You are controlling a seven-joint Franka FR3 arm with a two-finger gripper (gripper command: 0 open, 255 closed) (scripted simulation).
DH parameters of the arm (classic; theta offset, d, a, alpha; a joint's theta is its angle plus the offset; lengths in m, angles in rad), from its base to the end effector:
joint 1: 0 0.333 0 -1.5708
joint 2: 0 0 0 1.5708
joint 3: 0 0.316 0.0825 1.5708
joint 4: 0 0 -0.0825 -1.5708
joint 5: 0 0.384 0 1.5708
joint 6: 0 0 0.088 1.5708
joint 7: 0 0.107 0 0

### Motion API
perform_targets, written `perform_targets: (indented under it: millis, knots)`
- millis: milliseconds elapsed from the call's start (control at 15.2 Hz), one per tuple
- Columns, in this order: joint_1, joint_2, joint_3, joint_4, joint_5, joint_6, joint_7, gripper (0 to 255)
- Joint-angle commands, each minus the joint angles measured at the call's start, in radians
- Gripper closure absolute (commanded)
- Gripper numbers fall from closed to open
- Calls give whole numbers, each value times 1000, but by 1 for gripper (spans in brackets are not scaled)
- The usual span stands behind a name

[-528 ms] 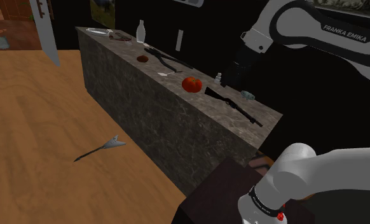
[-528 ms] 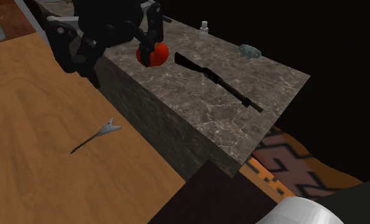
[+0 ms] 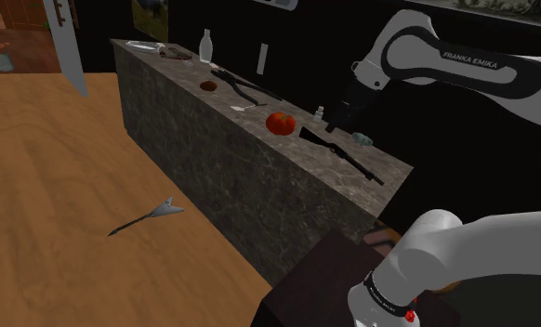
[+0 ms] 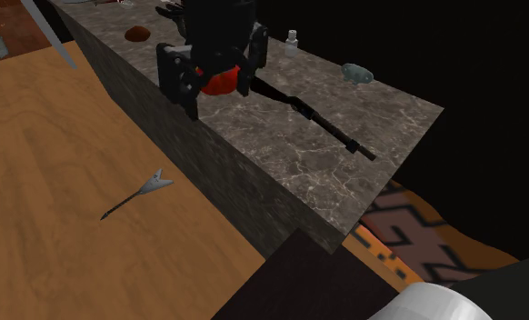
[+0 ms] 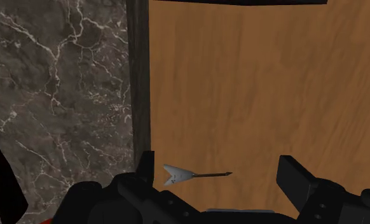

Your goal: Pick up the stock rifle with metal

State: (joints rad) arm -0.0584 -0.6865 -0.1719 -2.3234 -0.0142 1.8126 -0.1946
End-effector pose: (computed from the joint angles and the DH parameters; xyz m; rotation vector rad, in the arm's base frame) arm 0.3472 -0.0975 0.5924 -3.0685 0.0065 -0.2822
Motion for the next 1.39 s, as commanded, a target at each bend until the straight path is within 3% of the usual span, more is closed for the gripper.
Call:
perform_targets:
  millis: [0, 726, 1056, 1320]
  knots:
    - [-11, 23, -37, -8, -17, 29, -42, 0]
    - [-47, 250, -252, 21, -59, 214, -283, 0]
    - [-47, 396, -354, 82, -24, 289, -411, 0]
    - [-46, 535, -431, 152, 44, 336, -530, 0]
